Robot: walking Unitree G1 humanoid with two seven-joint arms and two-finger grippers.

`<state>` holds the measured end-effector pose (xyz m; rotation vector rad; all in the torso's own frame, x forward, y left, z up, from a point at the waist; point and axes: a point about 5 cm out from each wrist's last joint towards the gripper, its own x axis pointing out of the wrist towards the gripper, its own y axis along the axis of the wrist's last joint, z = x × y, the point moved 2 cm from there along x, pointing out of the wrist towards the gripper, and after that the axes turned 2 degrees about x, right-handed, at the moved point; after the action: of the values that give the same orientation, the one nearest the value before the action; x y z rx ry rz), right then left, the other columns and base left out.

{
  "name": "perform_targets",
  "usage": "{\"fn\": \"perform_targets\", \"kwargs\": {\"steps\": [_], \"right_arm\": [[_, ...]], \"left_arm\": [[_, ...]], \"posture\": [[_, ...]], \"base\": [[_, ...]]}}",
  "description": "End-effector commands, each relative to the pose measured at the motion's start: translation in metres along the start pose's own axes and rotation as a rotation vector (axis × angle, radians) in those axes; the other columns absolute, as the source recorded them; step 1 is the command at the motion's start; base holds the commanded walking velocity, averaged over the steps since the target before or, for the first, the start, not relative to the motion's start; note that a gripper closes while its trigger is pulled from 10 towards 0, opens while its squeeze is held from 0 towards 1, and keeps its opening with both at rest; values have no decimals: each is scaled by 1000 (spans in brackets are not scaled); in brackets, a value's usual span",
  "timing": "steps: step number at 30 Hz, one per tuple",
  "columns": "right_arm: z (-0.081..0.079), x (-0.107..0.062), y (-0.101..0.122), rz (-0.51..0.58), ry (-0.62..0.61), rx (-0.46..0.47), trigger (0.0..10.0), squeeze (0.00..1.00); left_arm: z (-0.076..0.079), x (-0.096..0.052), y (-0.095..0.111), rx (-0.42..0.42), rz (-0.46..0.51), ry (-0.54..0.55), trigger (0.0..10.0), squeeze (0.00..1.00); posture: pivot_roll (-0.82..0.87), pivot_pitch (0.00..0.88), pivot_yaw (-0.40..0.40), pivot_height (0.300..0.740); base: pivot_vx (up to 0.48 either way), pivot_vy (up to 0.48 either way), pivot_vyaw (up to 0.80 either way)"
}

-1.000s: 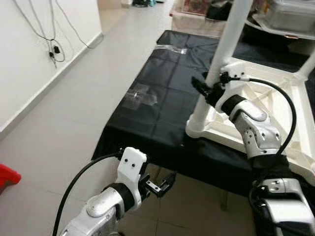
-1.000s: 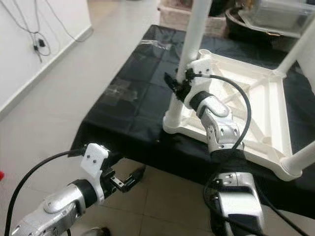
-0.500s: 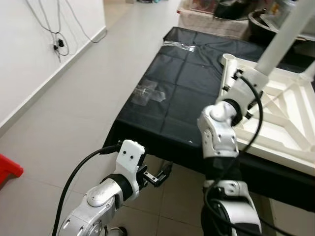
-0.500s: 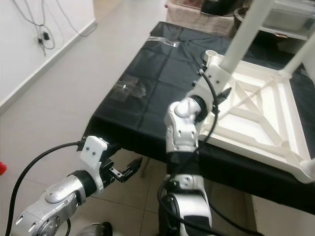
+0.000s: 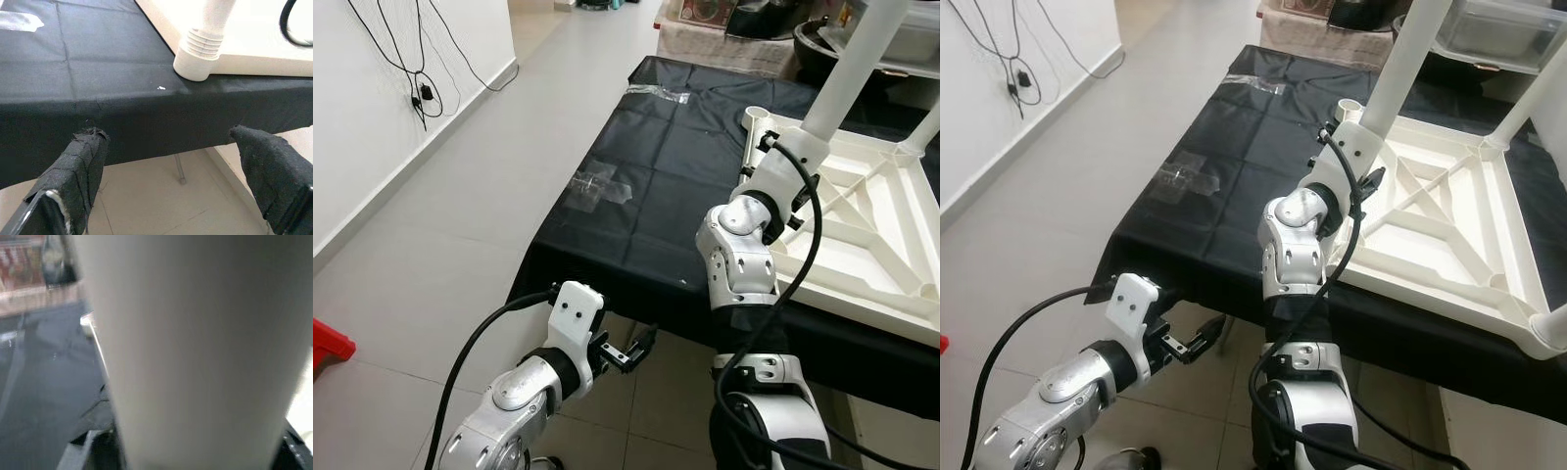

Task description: Building children table

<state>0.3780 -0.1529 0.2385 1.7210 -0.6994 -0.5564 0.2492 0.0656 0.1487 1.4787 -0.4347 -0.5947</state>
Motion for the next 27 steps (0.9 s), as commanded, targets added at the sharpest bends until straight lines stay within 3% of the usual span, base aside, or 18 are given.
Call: {"fn": "perform_targets", "kwargs": {"steps": [1, 11, 12, 13, 14, 21, 27], "right_arm": [[2, -6, -22, -85, 2, -14, 10000, 1000], [5, -6, -19, -26, 5, -32, 10000, 1000], [6, -7, -19, -29, 16, -30, 10000, 161], [6, -7, -19, -29, 16, -30, 10000, 161], [6, -7, -18, -25, 31, -34, 10000, 0], [9, -10, -17, 7, 122, -17, 10000, 0], [27, -13, -18, 4, 261, 54, 10000, 0]], "left_arm": [[3, 2, -6, -3, -17, -13, 10000, 0], [2, 2, -7, -3, -17, -14, 10000, 0], [2, 2, -7, -3, -17, -15, 10000, 0], [2, 2, -7, -3, -17, -15, 10000, 0], [2, 2, -7, -3, -16, -16, 10000, 0], [2, 3, -7, 0, -14, -16, 10000, 0], [1, 5, -8, 3, -11, -17, 10000, 0]], "posture": [[212, 122, -49, 740], [206, 125, -44, 740], [206, 126, -43, 740], [206, 126, -43, 740], [207, 126, -43, 740], [207, 126, -44, 740], [200, 120, -43, 740]], "base": [[0, 0, 0], [0, 0, 0], [0, 0, 0], [0, 0, 0], [0, 0, 0], [0, 0, 0], [0, 0, 0]]}}
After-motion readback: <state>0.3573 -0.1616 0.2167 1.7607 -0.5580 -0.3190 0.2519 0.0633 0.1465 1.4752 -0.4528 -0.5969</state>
